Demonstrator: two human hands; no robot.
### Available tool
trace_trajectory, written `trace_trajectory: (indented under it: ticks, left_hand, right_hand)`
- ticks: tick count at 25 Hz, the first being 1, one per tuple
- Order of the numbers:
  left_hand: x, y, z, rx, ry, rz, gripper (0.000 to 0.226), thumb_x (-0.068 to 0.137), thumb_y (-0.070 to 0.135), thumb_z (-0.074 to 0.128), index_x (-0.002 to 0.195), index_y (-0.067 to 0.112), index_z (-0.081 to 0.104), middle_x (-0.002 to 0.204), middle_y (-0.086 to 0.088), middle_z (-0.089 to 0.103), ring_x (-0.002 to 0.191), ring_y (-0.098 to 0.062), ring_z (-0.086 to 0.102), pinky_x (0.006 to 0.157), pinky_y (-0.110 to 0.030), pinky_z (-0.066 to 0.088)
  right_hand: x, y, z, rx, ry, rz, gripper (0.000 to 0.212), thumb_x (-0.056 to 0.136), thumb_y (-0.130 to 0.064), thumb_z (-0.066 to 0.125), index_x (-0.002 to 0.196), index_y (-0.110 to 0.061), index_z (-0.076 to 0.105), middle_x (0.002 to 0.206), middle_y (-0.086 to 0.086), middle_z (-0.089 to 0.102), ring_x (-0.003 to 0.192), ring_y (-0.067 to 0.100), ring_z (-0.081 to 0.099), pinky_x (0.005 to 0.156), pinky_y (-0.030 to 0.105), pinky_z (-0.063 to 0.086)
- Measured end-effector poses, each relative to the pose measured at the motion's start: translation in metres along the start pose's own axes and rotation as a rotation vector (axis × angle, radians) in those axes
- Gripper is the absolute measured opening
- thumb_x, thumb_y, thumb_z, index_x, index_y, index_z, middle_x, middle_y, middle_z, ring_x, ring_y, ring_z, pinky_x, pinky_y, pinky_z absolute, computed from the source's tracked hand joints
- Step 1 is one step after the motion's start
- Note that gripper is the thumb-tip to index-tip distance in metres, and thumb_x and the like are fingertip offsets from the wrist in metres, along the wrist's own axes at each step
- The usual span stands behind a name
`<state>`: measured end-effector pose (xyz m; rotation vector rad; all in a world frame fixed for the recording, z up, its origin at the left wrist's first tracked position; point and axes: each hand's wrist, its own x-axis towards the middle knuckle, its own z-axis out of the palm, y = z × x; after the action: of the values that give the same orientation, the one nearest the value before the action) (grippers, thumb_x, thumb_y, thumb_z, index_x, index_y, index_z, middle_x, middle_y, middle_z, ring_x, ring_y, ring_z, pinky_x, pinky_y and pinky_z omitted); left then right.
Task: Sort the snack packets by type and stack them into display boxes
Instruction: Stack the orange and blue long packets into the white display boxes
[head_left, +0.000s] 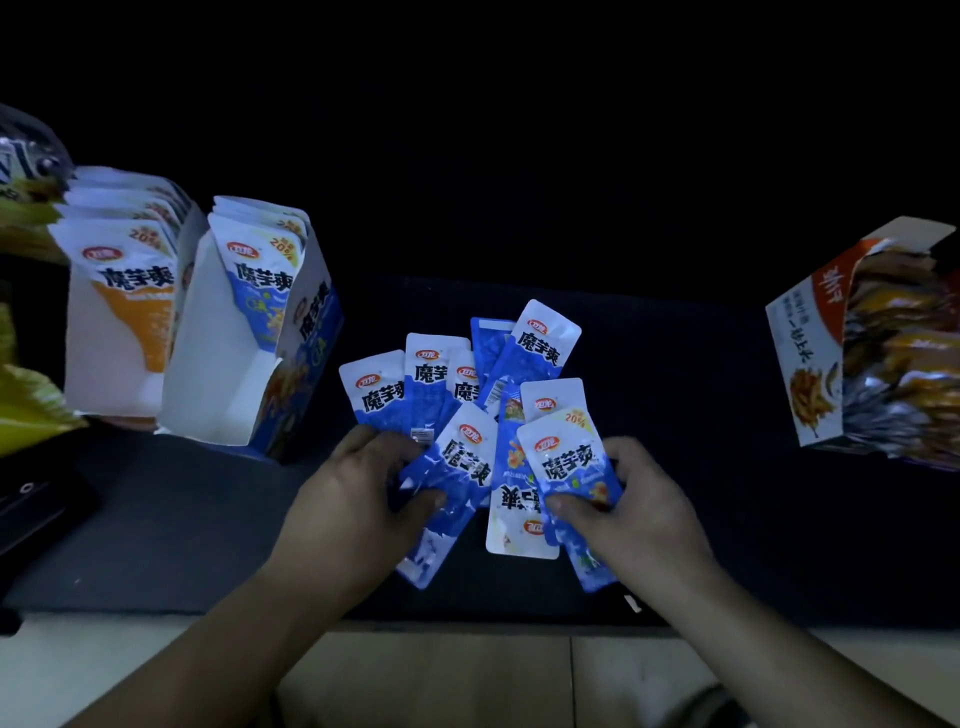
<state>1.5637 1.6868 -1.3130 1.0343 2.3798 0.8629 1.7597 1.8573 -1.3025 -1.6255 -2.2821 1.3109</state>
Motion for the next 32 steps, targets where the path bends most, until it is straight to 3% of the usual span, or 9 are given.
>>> trace_trajectory:
  ticks: [4,7,11,14,17,20,23,28,32]
  left_hand:
    - [0.001,-0.007,-0.011,-0.052,0.005,-0.097,0.048,0.077,0.022,0.088,0.122,0.028,0.07,0.097,0.017,0.056,0.086,-0.001,0.059,0.076,-0.022,0.047]
    - [0.003,-0.003,-0.015,-0.061,-0.073,-0.15,0.053,0.081,0.022,0.084,0.127,0.035,0.061,0.079,0.017,0.063,0.076,-0.002,0.062,0.073,-0.028,0.052]
    - [-0.003,0.002,-0.017,-0.106,-0.103,-0.158,0.043,0.088,0.022,0.078,0.117,0.041,0.052,0.076,0.04,0.06,0.069,0.008,0.061,0.058,-0.023,0.047]
    - [-0.008,0.005,-0.023,-0.217,-0.009,-0.117,0.024,0.089,0.02,0.078,0.103,0.033,0.063,0.071,0.021,0.067,0.061,-0.004,0.064,0.058,-0.028,0.053]
    - [-0.011,0.017,-0.026,-0.535,0.015,-0.181,0.011,0.094,0.018,0.072,0.084,0.023,0.07,0.074,0.004,0.074,0.064,-0.006,0.065,0.062,-0.019,0.05]
    - [-0.012,0.033,-0.02,-0.785,-0.063,-0.284,0.011,0.097,0.022,0.068,0.087,0.018,0.071,0.087,-0.015,0.075,0.081,-0.037,0.071,0.078,-0.044,0.056]
    - [-0.013,0.059,-0.006,-0.915,-0.124,-0.354,0.011,0.095,0.018,0.071,0.088,0.011,0.067,0.089,-0.022,0.073,0.079,-0.046,0.068,0.071,-0.045,0.056]
    - [-0.018,0.09,0.018,-0.747,-0.148,-0.316,0.024,0.09,0.02,0.078,0.079,0.008,0.062,0.067,-0.017,0.067,0.052,-0.018,0.061,0.048,-0.03,0.051]
    - [-0.006,0.087,0.041,-0.237,-0.053,0.072,0.01,0.095,0.038,0.07,0.099,0.029,0.069,0.082,0.01,0.068,0.071,-0.007,0.066,0.061,-0.031,0.053]
  right_hand:
    - [0.003,-0.01,-0.009,0.198,0.055,0.057,0.015,0.093,-0.023,0.072,0.09,-0.03,0.058,0.08,-0.013,0.072,0.069,0.008,0.07,0.068,0.039,0.062]
    - [0.014,-0.017,-0.009,0.271,0.114,0.107,0.011,0.095,-0.028,0.068,0.086,-0.028,0.061,0.092,0.001,0.069,0.081,0.023,0.072,0.074,0.046,0.063]
    - [0.031,-0.026,0.001,0.142,0.186,0.082,0.012,0.095,-0.034,0.066,0.088,-0.027,0.06,0.099,-0.006,0.059,0.086,0.016,0.067,0.076,0.038,0.06]
    - [0.038,-0.027,-0.004,0.28,0.236,0.097,0.014,0.098,-0.032,0.065,0.089,-0.023,0.058,0.081,-0.003,0.066,0.072,0.018,0.067,0.061,0.033,0.057]
    - [0.038,-0.026,-0.019,0.442,0.258,0.214,0.014,0.102,-0.028,0.06,0.095,-0.016,0.06,0.087,0.005,0.07,0.073,0.024,0.069,0.053,0.028,0.056]
    - [0.025,-0.036,-0.024,0.563,0.202,0.206,0.014,0.103,-0.021,0.059,0.092,-0.012,0.063,0.09,0.017,0.071,0.073,0.024,0.067,0.063,0.035,0.058]
    - [0.0,-0.051,-0.021,0.706,0.062,0.177,0.012,0.103,-0.015,0.058,0.097,-0.009,0.067,0.1,0.021,0.075,0.086,0.037,0.073,0.083,0.06,0.058]
    - [-0.035,-0.059,-0.024,0.636,-0.102,0.038,0.024,0.106,-0.02,0.054,0.114,-0.037,0.069,0.106,-0.004,0.078,0.097,0.02,0.076,0.082,0.046,0.062]
    - [-0.03,-0.021,-0.042,0.429,-0.002,0.043,0.046,0.102,-0.017,0.059,0.121,-0.059,0.055,0.105,-0.022,0.074,0.089,-0.003,0.072,0.071,0.024,0.06]
